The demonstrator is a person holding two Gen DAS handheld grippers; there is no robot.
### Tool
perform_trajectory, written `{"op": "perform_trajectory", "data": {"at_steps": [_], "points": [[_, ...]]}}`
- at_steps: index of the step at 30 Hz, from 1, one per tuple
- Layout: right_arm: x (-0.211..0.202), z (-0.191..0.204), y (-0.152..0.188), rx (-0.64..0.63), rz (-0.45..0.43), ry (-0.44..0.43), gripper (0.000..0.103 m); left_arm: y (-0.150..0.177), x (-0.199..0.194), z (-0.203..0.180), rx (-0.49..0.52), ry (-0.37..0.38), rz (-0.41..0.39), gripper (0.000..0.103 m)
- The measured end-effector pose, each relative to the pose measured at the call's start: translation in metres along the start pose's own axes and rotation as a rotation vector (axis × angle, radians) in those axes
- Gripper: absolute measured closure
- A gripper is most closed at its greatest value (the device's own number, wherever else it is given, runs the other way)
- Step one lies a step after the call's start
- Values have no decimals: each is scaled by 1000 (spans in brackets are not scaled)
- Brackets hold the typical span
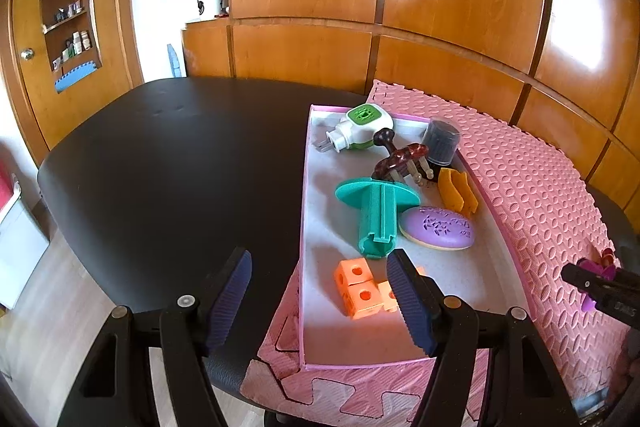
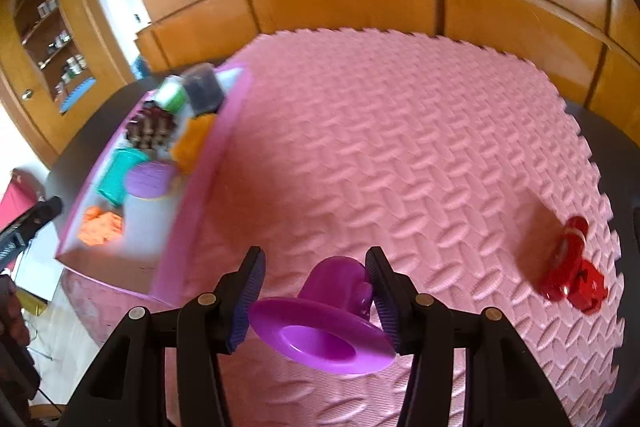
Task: Organize rigid objects
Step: 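Carry the purple suction cup into the tray and release it with the right gripper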
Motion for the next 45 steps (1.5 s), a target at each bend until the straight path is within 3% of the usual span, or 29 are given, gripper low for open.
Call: {"op": "perform_trajectory", "data": {"at_steps": [26,45], "points": [[-3,110,-14,-245,-30,-200,51,1,2,15,-42,-14,3,32],[44,158,-16,-324,49,-248,50,5,6,45,-95,-71,11,32]]}}
Point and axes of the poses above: each gripper's, at about its wrist camera, not at the fingertips, and x roughly the way its jaws point, z to its left, y to its underside, the point moved 6 cm from there along x, roughly the way its jaws point, and after that the axes turned 9 degrees about -z, right-handed, at the moved point
